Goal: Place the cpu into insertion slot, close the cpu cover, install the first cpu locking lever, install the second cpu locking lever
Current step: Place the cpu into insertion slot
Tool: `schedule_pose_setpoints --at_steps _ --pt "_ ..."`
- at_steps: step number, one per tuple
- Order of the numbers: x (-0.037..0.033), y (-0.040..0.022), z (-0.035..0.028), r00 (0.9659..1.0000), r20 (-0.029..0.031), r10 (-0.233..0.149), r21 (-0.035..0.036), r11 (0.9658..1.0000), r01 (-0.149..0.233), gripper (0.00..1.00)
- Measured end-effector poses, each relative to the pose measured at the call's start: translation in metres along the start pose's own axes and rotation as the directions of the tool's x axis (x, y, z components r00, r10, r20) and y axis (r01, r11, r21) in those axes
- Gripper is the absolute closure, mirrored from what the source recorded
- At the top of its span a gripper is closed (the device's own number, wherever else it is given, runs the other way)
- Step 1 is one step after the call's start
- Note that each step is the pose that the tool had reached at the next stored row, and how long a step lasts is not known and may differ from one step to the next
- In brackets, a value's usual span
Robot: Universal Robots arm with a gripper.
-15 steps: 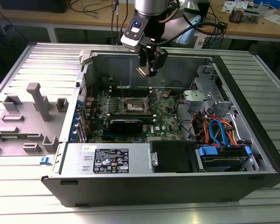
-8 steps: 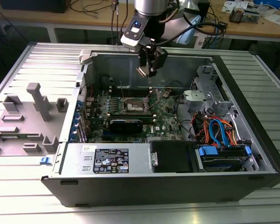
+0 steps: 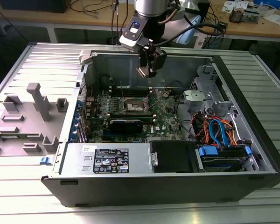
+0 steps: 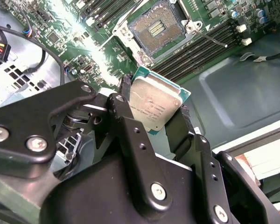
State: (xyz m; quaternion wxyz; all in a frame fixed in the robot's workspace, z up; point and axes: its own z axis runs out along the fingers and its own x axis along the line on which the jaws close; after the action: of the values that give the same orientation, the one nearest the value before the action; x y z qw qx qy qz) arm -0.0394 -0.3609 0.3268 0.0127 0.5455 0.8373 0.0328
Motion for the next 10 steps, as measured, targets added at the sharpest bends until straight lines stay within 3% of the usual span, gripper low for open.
schedule_pose_setpoints --at_steps 5,10 --pt "-0.0001 -0.0002 0.0022 0.9970 0.0038 0.077 0.0033 0.9970 -0.077 0.46" --pt "-0.0001 -0.0001 0.0024 0.9965 0.0044 0.084 0.0033 0.9965 -0.084 0.46"
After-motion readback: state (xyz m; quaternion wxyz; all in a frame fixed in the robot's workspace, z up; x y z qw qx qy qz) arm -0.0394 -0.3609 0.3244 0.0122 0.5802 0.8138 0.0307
